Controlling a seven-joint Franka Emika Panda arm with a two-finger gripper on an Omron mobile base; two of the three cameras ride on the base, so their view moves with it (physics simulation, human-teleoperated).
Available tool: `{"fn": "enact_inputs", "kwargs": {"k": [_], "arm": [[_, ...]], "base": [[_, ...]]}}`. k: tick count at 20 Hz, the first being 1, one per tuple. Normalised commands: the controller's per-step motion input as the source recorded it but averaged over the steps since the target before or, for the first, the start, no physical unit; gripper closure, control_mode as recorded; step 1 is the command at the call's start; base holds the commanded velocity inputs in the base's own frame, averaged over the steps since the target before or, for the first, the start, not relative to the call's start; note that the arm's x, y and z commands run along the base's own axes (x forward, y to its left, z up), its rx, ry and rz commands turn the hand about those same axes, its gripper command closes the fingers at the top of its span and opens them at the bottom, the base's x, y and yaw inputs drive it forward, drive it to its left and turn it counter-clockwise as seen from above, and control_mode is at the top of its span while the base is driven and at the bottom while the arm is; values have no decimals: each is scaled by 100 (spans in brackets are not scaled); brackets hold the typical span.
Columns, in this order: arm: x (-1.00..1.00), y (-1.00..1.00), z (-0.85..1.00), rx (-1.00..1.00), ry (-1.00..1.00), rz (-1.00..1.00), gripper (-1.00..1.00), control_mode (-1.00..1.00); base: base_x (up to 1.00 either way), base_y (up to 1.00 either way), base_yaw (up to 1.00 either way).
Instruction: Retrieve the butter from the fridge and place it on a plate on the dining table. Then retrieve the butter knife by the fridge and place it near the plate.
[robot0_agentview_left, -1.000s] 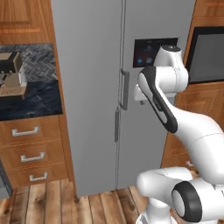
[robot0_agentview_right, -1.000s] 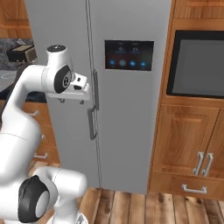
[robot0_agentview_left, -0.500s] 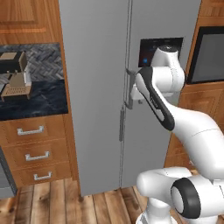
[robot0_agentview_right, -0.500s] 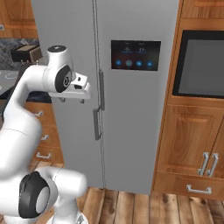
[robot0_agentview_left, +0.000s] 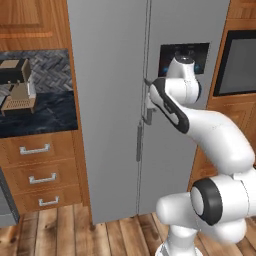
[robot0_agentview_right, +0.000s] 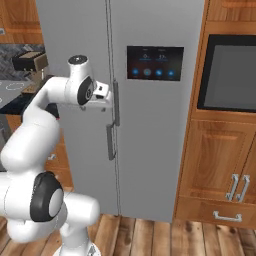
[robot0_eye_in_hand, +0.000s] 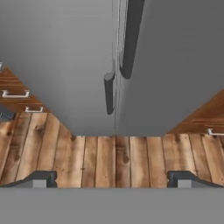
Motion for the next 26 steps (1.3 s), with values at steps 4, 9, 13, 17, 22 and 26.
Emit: {"fn": "enact_inputs", "kwargs": {"k": [4,9,13,17,22,26], "arm": [[82,-21,-23,0,-13,0,-100,-100],[70,-3,-17,0,-15,0,-100,-100],[68,-6,-15,0,-15,0,-100,-100],[67,-8,-27,0,-14,0,-100,-100],[69,-6,-23,-1,-4,0,-100,-100],[64,-6,-11,0,0,0,-100,-100]], "base": [[0,0,0],[0,0,0],[0,0,0],[0,0,0],[0,0,0],[0,0,0]]}}
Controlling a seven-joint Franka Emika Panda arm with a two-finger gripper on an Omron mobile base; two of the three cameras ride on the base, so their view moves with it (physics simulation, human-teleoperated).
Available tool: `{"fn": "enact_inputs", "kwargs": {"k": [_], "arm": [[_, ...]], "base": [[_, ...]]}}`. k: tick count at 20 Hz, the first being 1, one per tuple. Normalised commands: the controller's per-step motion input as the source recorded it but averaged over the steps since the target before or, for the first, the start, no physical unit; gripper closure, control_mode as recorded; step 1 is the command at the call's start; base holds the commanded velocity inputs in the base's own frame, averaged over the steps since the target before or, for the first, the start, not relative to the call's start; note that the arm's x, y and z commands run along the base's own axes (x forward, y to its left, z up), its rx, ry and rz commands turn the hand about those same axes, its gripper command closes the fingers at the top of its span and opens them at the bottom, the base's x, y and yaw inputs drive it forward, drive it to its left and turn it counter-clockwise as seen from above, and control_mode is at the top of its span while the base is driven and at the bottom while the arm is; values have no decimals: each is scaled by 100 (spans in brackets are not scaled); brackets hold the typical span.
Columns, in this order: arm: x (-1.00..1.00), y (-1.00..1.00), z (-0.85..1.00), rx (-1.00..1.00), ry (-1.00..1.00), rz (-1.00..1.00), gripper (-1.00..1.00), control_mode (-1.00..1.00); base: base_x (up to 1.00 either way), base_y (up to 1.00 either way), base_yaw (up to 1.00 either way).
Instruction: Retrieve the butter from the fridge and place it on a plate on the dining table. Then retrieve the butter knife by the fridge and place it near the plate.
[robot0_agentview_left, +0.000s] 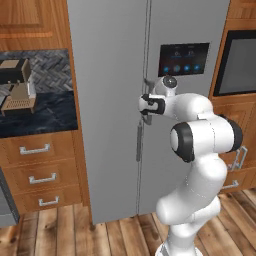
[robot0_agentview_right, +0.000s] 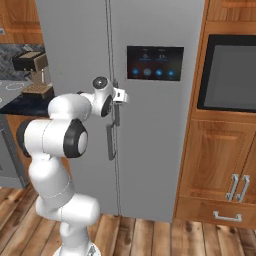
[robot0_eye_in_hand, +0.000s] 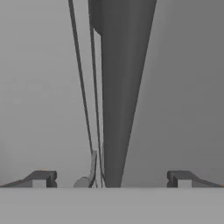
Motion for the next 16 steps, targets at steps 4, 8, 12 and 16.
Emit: {"fn": "enact_inputs", "kwargs": {"k": [4,8,12,16], "arm": [[67,-9,-8,0,0,0,-100,-100],[59,-11,-2,0,0,0,-100,-100],[51,0,-1,0,0,0,-100,-100],[55,0,-3,0,0,0,100,-100]], "base": [[0,0,0],[0,0,0],[0,0,0],[0,0,0]]}}
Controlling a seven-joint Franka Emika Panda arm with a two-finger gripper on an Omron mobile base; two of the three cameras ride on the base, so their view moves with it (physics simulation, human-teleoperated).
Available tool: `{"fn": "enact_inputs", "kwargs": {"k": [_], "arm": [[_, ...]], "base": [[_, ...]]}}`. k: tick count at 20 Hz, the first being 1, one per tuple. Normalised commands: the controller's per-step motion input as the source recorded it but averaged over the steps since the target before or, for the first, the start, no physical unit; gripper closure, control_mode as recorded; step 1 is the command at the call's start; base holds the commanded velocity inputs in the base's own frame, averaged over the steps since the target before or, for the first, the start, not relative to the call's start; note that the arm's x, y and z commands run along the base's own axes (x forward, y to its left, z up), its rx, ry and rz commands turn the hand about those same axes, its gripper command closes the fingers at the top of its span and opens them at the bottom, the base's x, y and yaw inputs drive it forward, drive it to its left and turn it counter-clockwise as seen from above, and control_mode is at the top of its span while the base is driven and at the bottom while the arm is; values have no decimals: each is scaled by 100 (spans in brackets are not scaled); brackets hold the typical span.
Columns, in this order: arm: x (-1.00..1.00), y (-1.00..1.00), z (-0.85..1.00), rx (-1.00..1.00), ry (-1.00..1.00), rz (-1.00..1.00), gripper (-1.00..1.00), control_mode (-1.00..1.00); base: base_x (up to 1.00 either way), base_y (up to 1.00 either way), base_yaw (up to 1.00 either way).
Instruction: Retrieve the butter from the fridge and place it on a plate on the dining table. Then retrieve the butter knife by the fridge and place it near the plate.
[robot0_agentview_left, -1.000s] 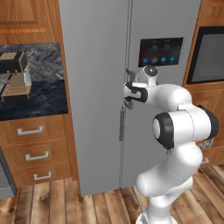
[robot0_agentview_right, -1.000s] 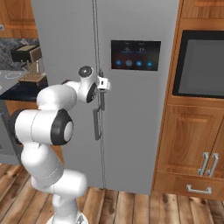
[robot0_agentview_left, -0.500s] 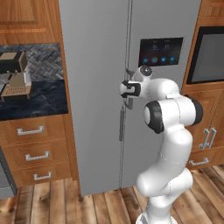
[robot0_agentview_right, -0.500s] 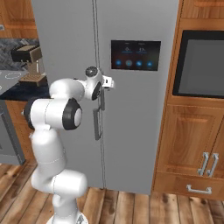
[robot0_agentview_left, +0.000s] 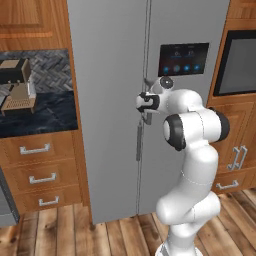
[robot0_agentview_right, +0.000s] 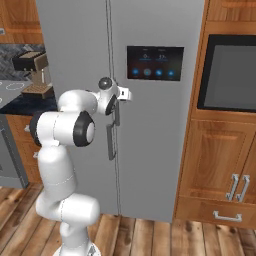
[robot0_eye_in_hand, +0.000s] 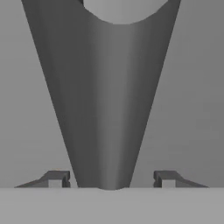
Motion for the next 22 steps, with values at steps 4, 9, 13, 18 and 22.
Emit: {"fn": "enact_inputs", "kwargs": {"k": [4,9,13,18,22], "arm": [[6,0,0,0,4,3,100,-100],[-21,-27,11,0,7,0,100,-100],[-75,-79,24,0,17,0,100,-100],[-100,-89,28,0,19,3,100,-100],[-100,-94,21,0,14,9,100,-100]], "base": [[0,0,0],[0,0,0],[0,0,0],[0,0,0],[0,0,0]]}}
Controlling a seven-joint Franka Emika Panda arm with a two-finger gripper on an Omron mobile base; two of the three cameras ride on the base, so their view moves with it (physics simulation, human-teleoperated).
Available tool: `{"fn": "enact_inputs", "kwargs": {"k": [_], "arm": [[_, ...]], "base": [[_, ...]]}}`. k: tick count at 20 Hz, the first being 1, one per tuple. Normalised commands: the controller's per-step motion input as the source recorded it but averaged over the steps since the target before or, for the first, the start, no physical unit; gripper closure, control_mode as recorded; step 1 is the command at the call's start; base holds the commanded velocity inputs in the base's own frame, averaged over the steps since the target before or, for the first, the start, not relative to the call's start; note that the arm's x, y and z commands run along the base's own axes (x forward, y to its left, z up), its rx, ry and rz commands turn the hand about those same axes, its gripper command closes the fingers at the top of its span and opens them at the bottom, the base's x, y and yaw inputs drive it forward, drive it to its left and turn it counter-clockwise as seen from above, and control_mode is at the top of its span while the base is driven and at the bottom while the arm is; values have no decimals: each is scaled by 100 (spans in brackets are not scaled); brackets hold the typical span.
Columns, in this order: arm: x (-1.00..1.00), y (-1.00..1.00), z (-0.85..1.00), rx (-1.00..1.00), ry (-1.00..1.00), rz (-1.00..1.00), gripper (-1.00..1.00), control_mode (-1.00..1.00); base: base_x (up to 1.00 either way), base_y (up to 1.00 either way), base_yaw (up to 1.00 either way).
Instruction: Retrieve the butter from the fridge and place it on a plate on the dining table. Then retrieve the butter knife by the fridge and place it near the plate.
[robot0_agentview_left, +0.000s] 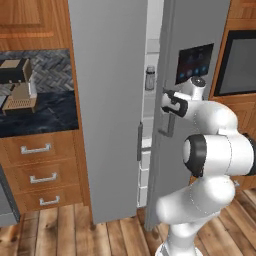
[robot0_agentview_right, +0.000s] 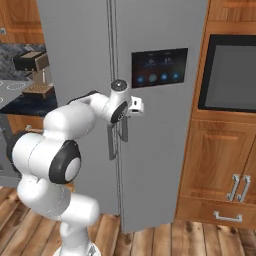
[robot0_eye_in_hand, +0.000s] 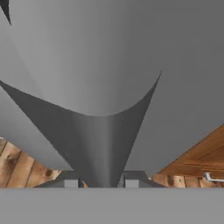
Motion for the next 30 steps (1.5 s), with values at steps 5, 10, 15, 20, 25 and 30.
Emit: {"fn": "enact_inputs", "kwargs": {"k": [5,10,15,20,25,30], "arm": [[-100,-100,2,1,9,17,100,-100],[-73,-69,1,1,5,5,100,-100],[-45,-23,3,-1,0,1,-100,-100],[-15,-9,2,-1,0,-5,-100,-100],[-53,33,10,-19,4,-33,-100,-100],[-33,81,22,-36,9,-21,-100,-100]], "base": [[0,0,0],[0,0,0],[0,0,0],[0,0,0],[0,0,0],[0,0,0]]}}
